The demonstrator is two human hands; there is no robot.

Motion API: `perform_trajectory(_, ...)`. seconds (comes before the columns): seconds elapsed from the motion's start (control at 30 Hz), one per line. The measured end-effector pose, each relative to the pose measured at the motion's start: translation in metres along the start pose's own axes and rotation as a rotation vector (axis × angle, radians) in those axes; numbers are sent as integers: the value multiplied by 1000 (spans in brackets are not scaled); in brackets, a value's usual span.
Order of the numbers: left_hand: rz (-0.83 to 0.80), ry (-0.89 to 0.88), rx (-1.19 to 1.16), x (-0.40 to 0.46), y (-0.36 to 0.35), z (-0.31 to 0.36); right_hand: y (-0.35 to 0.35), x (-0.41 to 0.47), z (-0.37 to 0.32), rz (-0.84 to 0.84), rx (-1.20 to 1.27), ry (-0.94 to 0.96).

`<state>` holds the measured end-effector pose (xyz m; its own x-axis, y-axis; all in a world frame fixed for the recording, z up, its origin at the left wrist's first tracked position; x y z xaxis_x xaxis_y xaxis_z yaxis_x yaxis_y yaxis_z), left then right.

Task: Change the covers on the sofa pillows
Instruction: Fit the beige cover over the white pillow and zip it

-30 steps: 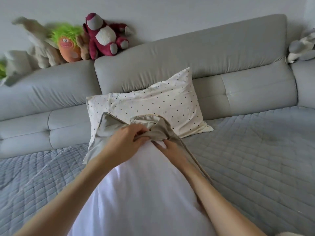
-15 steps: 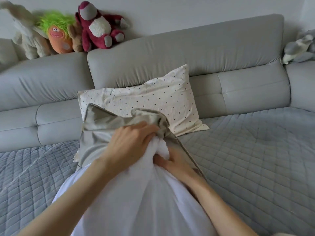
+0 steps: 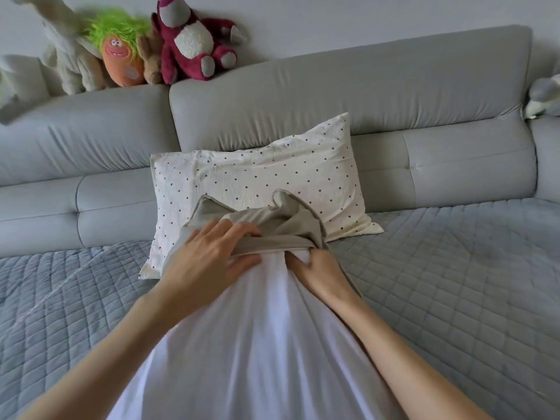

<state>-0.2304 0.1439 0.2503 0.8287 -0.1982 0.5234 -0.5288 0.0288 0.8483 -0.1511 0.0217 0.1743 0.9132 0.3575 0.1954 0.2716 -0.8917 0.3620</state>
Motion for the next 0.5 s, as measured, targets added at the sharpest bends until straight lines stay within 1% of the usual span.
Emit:
perform_trajectory(0.07,114,13,-72,0,18,7,12,-2,-16,36,104,8)
perform_trajectory(0.17,326,49,-194,1,61,15,36,-1,-58,74,116,118)
perform_trajectory(0.2,374,92,-257,2,72,14,43,2,-75,79,107,174)
perform_trajectory(0.27,430,222,-466,4,79,7,50,10,-104,40,47,241)
perform_trajectory(0.33,421,356,-618,6,75,4,51,23,-122,-57,-83,253)
perform_trajectory(0.4,373,491,-769,11,66,-1,51,38,-136,-143,-255,246)
perform_trajectory(0.5,233,736,-1169,13,32,-12,38,58,-134,-295,-526,201)
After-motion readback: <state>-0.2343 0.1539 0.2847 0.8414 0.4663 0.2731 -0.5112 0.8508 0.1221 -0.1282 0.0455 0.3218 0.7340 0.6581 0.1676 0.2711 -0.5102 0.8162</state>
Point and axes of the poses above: each hand's wrist, its own x-axis towards the middle knuckle, its own y-axis out of the back of the hand, z = x × y, the point moved 8 cm from there along x, towards the middle knuckle, and after that the axes turned 4 degrees about x, right-handed, at the moved point
